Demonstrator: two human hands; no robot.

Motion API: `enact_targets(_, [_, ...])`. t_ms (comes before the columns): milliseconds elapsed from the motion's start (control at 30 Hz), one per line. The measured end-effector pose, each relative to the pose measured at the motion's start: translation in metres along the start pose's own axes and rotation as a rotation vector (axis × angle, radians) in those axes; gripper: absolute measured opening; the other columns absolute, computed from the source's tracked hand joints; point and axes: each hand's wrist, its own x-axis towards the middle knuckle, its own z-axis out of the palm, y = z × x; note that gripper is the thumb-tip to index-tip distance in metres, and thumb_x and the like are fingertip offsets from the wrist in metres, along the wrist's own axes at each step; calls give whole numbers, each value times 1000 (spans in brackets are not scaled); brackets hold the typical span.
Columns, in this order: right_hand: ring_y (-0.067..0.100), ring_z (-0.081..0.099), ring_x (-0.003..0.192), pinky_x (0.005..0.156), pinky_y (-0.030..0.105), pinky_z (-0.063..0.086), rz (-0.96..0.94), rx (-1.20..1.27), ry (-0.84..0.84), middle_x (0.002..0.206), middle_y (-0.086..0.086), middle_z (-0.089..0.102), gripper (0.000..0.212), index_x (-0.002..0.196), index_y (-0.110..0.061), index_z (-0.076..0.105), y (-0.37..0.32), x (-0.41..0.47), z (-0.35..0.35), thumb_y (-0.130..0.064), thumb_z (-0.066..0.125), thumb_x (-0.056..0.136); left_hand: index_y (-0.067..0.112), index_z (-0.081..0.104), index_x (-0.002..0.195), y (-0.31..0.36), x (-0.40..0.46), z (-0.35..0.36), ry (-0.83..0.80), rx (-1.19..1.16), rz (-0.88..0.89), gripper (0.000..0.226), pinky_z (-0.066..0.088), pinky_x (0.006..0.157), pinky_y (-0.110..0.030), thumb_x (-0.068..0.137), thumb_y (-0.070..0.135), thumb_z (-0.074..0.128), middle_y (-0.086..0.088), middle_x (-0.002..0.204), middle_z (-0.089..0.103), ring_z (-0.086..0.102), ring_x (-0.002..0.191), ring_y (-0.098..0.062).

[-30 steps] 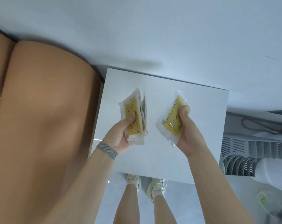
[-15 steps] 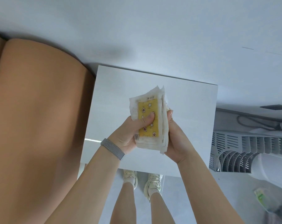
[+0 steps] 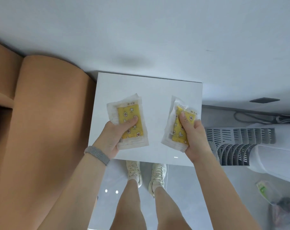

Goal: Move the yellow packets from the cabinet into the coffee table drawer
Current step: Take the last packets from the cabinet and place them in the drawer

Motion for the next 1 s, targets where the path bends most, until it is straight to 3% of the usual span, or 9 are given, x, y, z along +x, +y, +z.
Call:
enact_targets(100, [17,71,75,57,30,57,-46,-38,51,93,5,72,48,117,-11,61,-41,-50,-12,-32,71,74,12,75,87,18,-48,21,70,171,-11,25,54,88,-47,63,8,83,-9,86,76,70,88,-32])
enact_targets(167, [18,71,71,54,30,56,-61,-64,69,87,5,73,34,113,-10,62,-64,-88,-23,-26,69,83,13,77,78,32,-88,38,55,266,4,15,49,95,-58,63,12,81,-10,86,76,70,91,-37])
enact_targets(300, [20,72,72,57,33,57,-193,-111,149,86,6,75,29,109,-11,64,-108,-166,-42,-23,72,84,17,79,87,57,-169,80,-102,362,101,15,48,98,-54,73,18,77,-6,96,76,71,97,-31])
enact_targets(400, [17,73,74,59,31,56,-312,-223,258,84,-1,74,27,105,-18,63,-132,-221,-52,-26,76,82,14,75,100,70,-210,102,-186,400,185,24,55,89,-45,77,13,76,-5,99,76,72,95,-24])
enact_targets(533, [15,72,72,60,33,58,-395,-253,352,82,-1,73,22,100,-20,60,-136,-271,-54,-27,74,84,13,71,103,87,-235,125,-282,474,238,20,54,60,-19,86,2,67,-3,95,77,74,85,-17])
enact_targets(667, [19,72,71,57,35,58,-395,60,390,83,5,73,18,106,-17,59,-128,-304,-46,-28,63,92,11,70,103,107,-246,149,-428,589,262,19,51,54,-16,87,3,66,-6,97,76,74,81,-14])
enact_targets(733, [20,72,72,56,32,57,-408,212,347,85,9,74,27,109,-12,59,-124,-321,-44,-26,66,87,11,70,102,116,-252,157,-501,622,286,18,48,50,-14,87,0,65,-4,93,77,73,75,-10])
enact_targets(833, [24,72,77,60,32,57,-457,299,340,93,14,73,47,117,-7,58,-116,-346,-43,-24,73,75,7,68,104,125,-262,164,-588,648,263,20,52,51,-18,87,-3,64,-6,91,77,73,73,-14])
enact_targets(1000, [19,72,72,55,29,56,-554,422,592,85,7,73,39,114,-10,55,-92,-382,-37,-13,74,81,6,66,114,123,-270,176,-740,752,212,29,59,79,-48,86,0,66,-12,103,74,72,93,-31])
